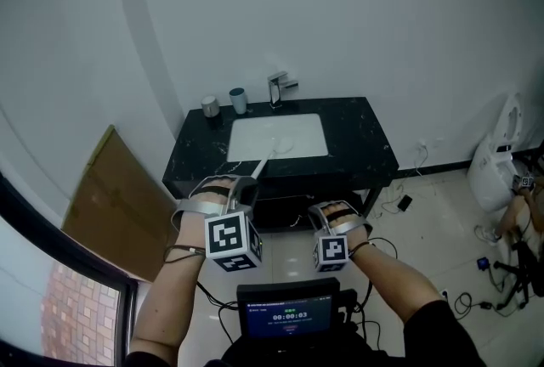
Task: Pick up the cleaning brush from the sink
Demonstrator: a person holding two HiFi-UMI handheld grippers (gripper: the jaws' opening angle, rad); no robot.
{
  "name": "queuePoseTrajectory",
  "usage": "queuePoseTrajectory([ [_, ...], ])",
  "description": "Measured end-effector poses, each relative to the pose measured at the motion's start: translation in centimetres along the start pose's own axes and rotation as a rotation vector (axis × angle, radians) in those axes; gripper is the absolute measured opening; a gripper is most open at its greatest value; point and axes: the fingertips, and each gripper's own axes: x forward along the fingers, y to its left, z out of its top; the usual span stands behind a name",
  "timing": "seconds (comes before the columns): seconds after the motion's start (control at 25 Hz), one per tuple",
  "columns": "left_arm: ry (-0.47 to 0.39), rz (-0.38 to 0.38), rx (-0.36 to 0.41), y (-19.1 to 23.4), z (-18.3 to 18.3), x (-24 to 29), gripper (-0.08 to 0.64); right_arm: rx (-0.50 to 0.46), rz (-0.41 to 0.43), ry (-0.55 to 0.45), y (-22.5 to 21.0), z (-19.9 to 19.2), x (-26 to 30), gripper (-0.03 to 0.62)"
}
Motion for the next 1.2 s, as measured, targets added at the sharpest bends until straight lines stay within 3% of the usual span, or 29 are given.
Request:
queuePoseTrajectory([
  [0.2,0.000,0.003,-0.011,1.0,-1.0,0.0,0.017,0.033,-0.004,0.005,-1.4,0.2,0.2,0.000],
  [0.4,-0.017,-0.001,-0.013,1.9,-3.5,0.6,0.017,0.023,-0.015,-0.060,-4.7,4.5,0.6,0.000],
  [0.68,-0.021,-0.026,-0.005,3.1,-11.0,2.7,0.017,0.433,0.042,-0.019,-10.3,8.7,5.0,0.000],
  [0.88,-0.024,-0.042,0.005,3.5,-17.0,5.2,0.017,0.533,-0.017,0.018,-13.6,10.8,9.6,0.000],
  [1.08,-0.044,-0.062,-0.015,5.1,-20.2,9.4,0.017,0.589,-0.008,0.049,-15.4,10.3,15.0,0.000],
  [1.2,-0.052,-0.068,-0.032,7.1,-21.4,13.5,0.017,0.739,0.005,0.051,-17.4,8.7,19.6,0.000],
])
